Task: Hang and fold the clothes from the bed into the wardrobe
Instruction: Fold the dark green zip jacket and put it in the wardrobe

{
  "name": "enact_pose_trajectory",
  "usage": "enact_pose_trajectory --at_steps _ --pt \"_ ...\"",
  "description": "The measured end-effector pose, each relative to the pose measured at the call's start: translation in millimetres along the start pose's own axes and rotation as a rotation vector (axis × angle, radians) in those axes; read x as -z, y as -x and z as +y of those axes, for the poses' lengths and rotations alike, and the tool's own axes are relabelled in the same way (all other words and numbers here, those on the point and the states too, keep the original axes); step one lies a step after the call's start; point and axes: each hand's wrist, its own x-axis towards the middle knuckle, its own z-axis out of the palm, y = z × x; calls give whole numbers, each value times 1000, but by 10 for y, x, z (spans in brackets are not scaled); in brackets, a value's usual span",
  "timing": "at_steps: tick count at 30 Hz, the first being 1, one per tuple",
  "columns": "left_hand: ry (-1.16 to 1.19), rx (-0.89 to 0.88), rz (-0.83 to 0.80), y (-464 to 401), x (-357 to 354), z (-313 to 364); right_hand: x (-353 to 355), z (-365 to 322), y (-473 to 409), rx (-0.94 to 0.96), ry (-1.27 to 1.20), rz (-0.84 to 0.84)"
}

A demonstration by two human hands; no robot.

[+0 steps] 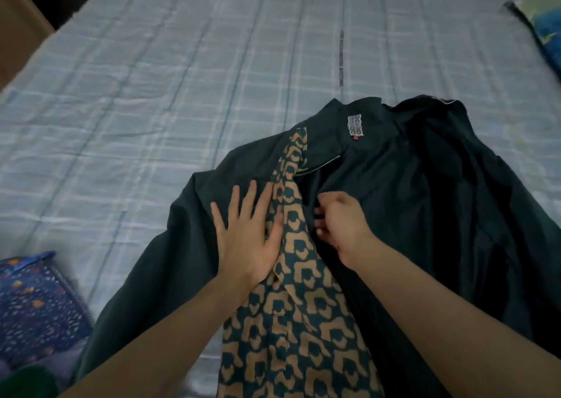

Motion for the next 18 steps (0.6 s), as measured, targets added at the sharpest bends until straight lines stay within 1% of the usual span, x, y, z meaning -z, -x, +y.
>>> enact_pose_trajectory --at_steps 1,2,3,4,6,7,9,10,11,12,13,15,16,17,18 --pt "-5 -54 7 17 14 18 14 -20 -101 92 143 64" --pt "-9 -100 7 26 30 32 30 -68 -203 166 224 121" --pt "-8 -136 5 19 47 39 39 -147 -269 187 220 140" --pt "1 -159 5 -1 70 39 46 -221 -332 163 173 133" --pt "19 -193 14 -58 126 18 32 -312 -474 104 103 76" --pt "23 -213 14 -88 158 7 26 -353 -536 124 144 83" --pt "36 -255 14 -149 221 -16 25 -475 -610 239 250 190" --pt "51 -266 16 -184 247 -32 46 -540 -646 282 259 253" --pt "72 -266 19 -228 267 -54 72 -611 -681 297 231 279" --pt "90 -258 23 -272 283 -80 104 -682 -732 284 194 264" --pt "100 -248 28 -317 289 -104 137 -761 -761 220 159 215" --pt "108 -234 47 -405 283 -140 193 -881 -805 7 120 61" --pt "118 -228 53 -445 279 -154 204 -899 -851 -72 144 11" --pt "131 -226 54 -485 278 -166 199 -896 -889 -112 205 -14" --pt "142 -229 53 -522 279 -180 187 -864 -957 -103 315 -5"
